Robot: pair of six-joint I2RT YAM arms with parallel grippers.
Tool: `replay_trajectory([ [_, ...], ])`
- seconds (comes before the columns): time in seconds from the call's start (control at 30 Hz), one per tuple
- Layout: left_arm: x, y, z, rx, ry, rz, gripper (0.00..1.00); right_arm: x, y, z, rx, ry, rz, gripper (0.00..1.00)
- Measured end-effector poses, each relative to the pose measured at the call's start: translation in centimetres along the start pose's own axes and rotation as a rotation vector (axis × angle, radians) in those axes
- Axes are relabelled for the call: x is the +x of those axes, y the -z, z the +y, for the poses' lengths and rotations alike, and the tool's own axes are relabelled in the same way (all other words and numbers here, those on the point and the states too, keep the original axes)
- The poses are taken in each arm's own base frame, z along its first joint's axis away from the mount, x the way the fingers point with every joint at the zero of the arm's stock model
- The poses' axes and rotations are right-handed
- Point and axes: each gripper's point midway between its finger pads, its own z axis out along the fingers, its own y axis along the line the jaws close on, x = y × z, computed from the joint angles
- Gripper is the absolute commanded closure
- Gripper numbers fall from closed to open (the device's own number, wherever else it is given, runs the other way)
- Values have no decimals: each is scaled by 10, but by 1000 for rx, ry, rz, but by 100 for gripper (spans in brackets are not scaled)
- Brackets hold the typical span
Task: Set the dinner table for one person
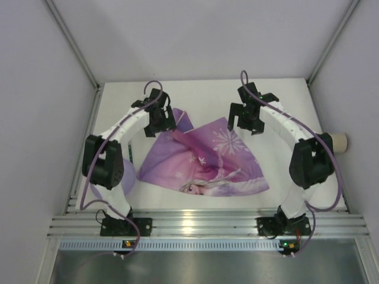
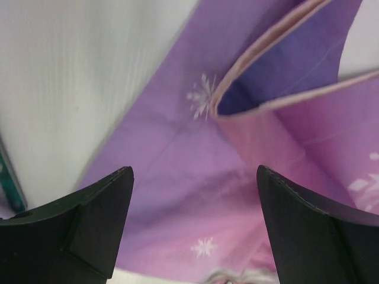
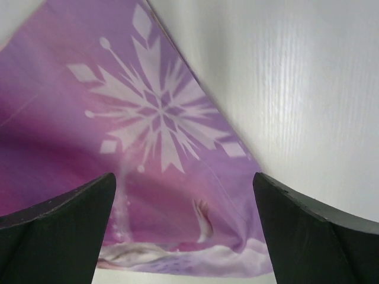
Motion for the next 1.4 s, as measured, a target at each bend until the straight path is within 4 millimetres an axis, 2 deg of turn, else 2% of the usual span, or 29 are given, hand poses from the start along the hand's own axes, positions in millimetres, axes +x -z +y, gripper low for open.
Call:
replay_trajectory([
  [0.07, -12, -29, -4, -3, -35, 3, 11, -17, -17, 12, -25, 22, 0, 0],
  [0.13, -19, -55, 0, -9, -49, 21, 11, -29, -37, 22, -41, 41, 21, 0],
  [0.3, -46, -94, 26, -9, -10, 41, 13, -44, -77, 31, -68, 58, 80, 0],
  [0.4, -66, -106, 34, 14, 10, 34, 14, -52, -95, 34, -79, 59, 99, 0],
  [0.47, -76, -114, 30, 43, 8, 31, 16, -57, -105, 38, -91, 60, 106, 0],
  [0.57, -79, -123, 12, 123, -9, 48, 18, -58, -120, 42, -104, 57, 125, 0],
  [0.63, -78, -122, -2, 186, -19, 59, 19, -55, -128, 44, -112, 55, 145, 0],
  [0.73, -73, -123, -19, 263, -33, 82, 28, -55, -129, 49, -134, 51, 147, 0],
  [0.83, -70, -126, -29, 310, -39, 101, 48, -54, -129, 52, -149, 40, 154, 0],
  [0.93, -64, -128, -35, 345, -41, 127, 64, -53, -130, 55, -160, 29, 157, 8],
  [0.97, -62, -130, -36, 355, -40, 136, 69, -52, -130, 56, -164, 26, 156, 20],
  [1.0, -60, -130, -38, 365, -41, 142, 76, -51, -130, 57, -170, 23, 157, 27],
  [1.03, -58, -131, -39, 368, -44, 148, 82, -50, -131, 59, -177, 17, 158, 45],
  [1.07, -55, -131, -41, 377, -45, 158, 88, -49, -131, 60, -184, 17, 160, 53],
  [1.1, -53, -132, -44, 386, -45, 166, 100, -48, -132, 62, -192, 12, 162, 59],
  [1.13, -51, -132, -46, 393, -41, 175, 100, -45, -133, 64, -198, 6, 167, 74],
  [1.17, -49, -131, -48, 403, -43, 179, 100, -43, -133, 66, -204, 7, 173, 82],
  [1.27, -47, -130, -51, 410, -49, 186, 100, -35, -134, 75, -228, 2, 192, 100],
  [1.4, -46, -130, -51, 409, -53, 186, 100, -30, -134, 80, -238, 3, 199, 100],
])
